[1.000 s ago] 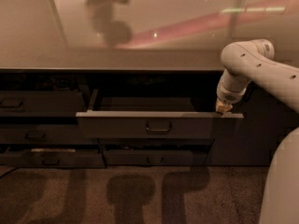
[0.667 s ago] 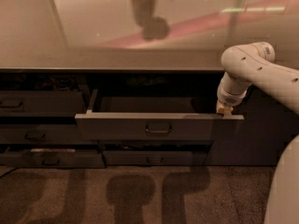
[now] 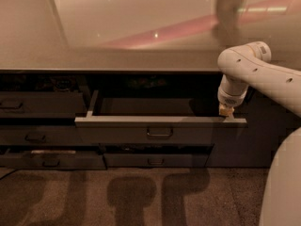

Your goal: Open top drawer

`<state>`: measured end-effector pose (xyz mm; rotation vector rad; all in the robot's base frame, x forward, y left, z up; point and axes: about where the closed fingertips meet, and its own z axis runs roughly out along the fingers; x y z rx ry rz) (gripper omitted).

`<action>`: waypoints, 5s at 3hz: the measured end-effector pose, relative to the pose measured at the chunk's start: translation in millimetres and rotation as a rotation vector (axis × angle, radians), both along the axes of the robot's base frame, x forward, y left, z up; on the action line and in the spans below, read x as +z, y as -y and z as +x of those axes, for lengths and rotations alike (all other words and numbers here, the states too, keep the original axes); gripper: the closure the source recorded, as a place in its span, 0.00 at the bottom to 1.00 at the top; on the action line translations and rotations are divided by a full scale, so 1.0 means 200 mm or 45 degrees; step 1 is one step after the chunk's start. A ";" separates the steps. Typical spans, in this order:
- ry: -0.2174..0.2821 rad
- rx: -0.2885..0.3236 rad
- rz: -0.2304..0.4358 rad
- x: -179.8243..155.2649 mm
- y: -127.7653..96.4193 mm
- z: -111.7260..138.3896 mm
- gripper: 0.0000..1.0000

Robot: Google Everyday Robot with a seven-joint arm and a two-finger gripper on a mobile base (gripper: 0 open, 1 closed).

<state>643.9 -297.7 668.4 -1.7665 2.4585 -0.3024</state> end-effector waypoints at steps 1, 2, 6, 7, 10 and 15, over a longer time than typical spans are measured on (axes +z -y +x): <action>0.000 -0.031 -0.015 0.01 0.03 0.01 0.36; 0.002 -0.042 -0.018 0.02 0.03 0.01 0.12; 0.124 -0.154 -0.013 0.07 0.12 -0.35 0.00; 0.127 -0.224 -0.057 -0.03 0.17 -0.62 0.00; 0.045 -0.119 -0.238 0.03 0.14 -0.54 0.00; -0.026 0.288 -0.536 0.04 0.20 -0.60 0.00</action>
Offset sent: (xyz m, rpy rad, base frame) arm 0.0045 -0.0093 0.0140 -0.0199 -0.0160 -0.0560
